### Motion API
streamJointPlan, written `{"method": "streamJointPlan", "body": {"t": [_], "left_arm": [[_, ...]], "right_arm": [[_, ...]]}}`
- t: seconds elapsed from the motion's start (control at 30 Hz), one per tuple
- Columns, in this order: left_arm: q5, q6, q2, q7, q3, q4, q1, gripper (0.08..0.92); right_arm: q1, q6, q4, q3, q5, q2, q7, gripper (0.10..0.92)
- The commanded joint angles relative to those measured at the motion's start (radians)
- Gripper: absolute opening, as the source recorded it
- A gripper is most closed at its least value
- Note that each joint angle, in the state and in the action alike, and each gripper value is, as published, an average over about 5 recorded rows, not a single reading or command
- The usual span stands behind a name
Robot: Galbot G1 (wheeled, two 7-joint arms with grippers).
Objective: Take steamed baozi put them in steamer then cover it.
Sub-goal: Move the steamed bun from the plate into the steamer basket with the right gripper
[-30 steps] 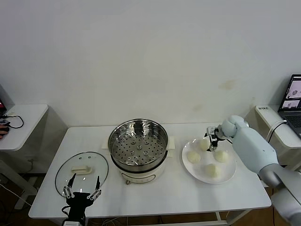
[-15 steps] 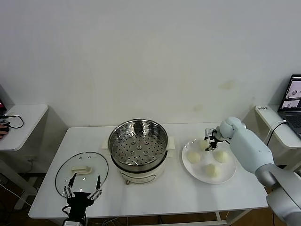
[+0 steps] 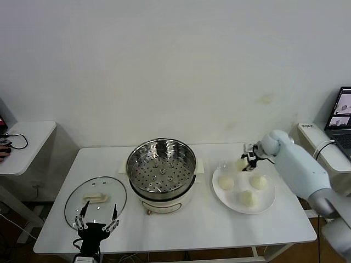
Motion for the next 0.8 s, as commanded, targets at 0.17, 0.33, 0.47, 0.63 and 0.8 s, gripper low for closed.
{"method": "streamJointPlan", "body": {"t": [0.17,0.33,0.47,0.63,0.8], "left_arm": [[-0.003,0.003,0.008,0.001,0.007,0.0,-0.012,0.823],[-0.011,0.003,0.019,0.001,-0.001,-0.006,-0.012,0.823],[-0.02,0.005,0.024,0.002,-0.008,-0.011,-0.016,0.823],[-0.025,0.006,0.026,0.002,-0.009,-0.005,-0.024,0.823],[-0.031,0.01,0.028,0.003,-0.013,-0.002,-0.033,0.823]], "right_arm": [[0.31,-0.051,0.212,-0.207,0.33,-0.1,-0.032,0.594],[0.488,-0.061,0.2,-0.349,0.439,-0.033,-0.022,0.594],[0.575,-0.062,0.235,-0.443,0.515,0.024,-0.009,0.594],[0.619,-0.037,0.321,-0.544,0.571,0.067,0.009,0.594],[0.659,0.02,0.409,-0.703,0.603,0.103,0.023,0.594]]}}
